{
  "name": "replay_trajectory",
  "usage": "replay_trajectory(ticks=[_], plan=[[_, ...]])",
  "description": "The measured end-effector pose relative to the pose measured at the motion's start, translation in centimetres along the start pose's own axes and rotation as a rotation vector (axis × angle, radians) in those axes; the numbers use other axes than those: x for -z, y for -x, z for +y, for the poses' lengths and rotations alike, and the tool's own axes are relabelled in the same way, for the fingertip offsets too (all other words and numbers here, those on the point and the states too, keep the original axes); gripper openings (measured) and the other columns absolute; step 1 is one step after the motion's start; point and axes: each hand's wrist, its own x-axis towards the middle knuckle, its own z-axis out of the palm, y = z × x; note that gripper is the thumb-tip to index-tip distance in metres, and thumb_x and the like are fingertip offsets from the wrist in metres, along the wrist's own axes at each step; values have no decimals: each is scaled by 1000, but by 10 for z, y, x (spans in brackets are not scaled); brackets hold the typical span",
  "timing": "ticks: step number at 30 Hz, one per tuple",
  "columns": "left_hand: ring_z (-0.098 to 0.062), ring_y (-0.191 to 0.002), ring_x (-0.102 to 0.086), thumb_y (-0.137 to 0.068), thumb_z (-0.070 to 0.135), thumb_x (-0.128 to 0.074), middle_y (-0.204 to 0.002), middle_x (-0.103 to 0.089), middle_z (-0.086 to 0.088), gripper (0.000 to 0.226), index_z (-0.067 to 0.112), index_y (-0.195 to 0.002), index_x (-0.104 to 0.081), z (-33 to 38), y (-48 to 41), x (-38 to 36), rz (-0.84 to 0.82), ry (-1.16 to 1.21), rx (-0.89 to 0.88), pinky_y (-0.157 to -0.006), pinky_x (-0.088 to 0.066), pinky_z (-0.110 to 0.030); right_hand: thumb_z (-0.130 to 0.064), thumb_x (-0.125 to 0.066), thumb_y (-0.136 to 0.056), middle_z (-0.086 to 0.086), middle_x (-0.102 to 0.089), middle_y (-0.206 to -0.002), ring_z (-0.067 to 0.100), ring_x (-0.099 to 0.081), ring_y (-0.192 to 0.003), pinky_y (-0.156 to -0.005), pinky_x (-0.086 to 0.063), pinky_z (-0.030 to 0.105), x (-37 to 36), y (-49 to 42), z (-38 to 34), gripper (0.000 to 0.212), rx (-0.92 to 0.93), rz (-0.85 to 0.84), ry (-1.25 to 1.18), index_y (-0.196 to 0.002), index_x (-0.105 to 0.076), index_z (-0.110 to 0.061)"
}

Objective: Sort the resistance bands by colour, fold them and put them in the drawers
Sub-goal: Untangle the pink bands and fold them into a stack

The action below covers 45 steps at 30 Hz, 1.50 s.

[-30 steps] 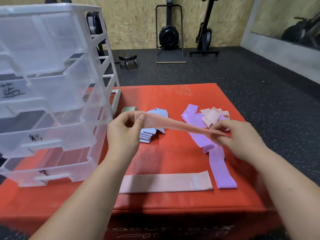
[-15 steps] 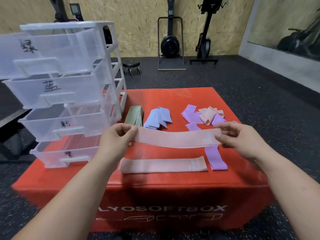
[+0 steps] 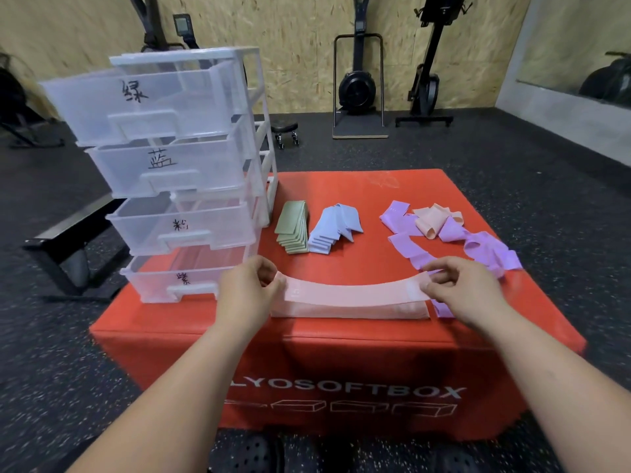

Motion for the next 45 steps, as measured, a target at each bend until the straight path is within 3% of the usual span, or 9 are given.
replay_trajectory(ticks=[3,7,14,17,20,23,29,37,45], plan=[[-5,-71,-64,-83,20,-81,-76,-68,13,16,27,-89,-69,-5,4,-3,-21,-92,-72,-68,-52,-30,-14,-84,-80,-7,-71,-76,2,-57,-54,-72,-53,30,-10,1,1,25,45,13,81,-99,-75,-28],[-20,-81,-66,-87,19,-76,-85,-70,8,15,24,-100,-70,-9,3,-7,-54,-217,-116,-72,-54,-36,-16,-84,-78,-12,-70,-75,0,-61,-64,-67,-45,23,-18,2,3,28,103,-7,264,-98,-73,-32],[-35,-94,-65,-89,18,-73,-105,-59,-4,28,17,-116,-69,-21,-11,-15,-172,-510,-327,-70,-56,-45,-36,-80,-79,-7,-59,-112,20,-61,-101,-89,-54,42,-20,-1,4,35,121,-105,556,-112,-71,-41],[-30,-108,-62,-87,16,-76,-118,-62,-3,40,20,-126,-69,-15,-19,-7,-220,-477,-398,-83,-57,-43,-40,-82,-82,-11,-61,-119,18,-58,-110,-96,-51,42,-13,-5,-2,36,214,-108,513,-115,-69,-42],[-25,-124,-57,-87,28,-79,-136,-59,0,61,26,-144,-59,-15,-21,-1,-400,-453,-424,-103,-49,-38,-43,-84,-79,-20,-61,-132,11,-49,-127,-105,-42,32,-7,-8,-7,52,297,-259,556,-128,-66,-42],[-24,-137,-50,-88,41,-80,-149,-53,1,76,28,-155,-46,-20,-19,0,-568,-475,-389,-114,-42,-36,-43,-88,-74,-24,-58,-135,7,-47,-128,-105,-44,30,-7,-10,-1,70,302,-381,660,-138,-59,-42],[-22,-129,-55,-88,39,-81,-137,-58,5,68,30,-149,-52,-23,-18,1,-573,-455,-408,-107,-46,-35,-41,-86,-73,-25,-62,-124,7,-59,-118,-99,-51,33,-8,-17,13,63,284,-414,728,-129,-60,-48],[-20,-131,-55,-86,41,-83,-142,-57,7,71,33,-149,-52,-24,-21,4,-592,-442,-384,-108,-48,-38,-34,-94,-68,-22,-69,-110,8,-67,-100,-93,-55,36,2,-18,13,54,228,-411,660,-115,-70,-46],[-15,-126,-52,-82,54,-80,-136,-55,13,74,38,-148,-50,-25,-25,-6,-562,-436,-413,-105,-49,-39,-49,-89,-69,-26,-68,-117,3,-62,-110,-99,-51,33,5,-19,10,53,249,-389,626,-118,-67,-50]])
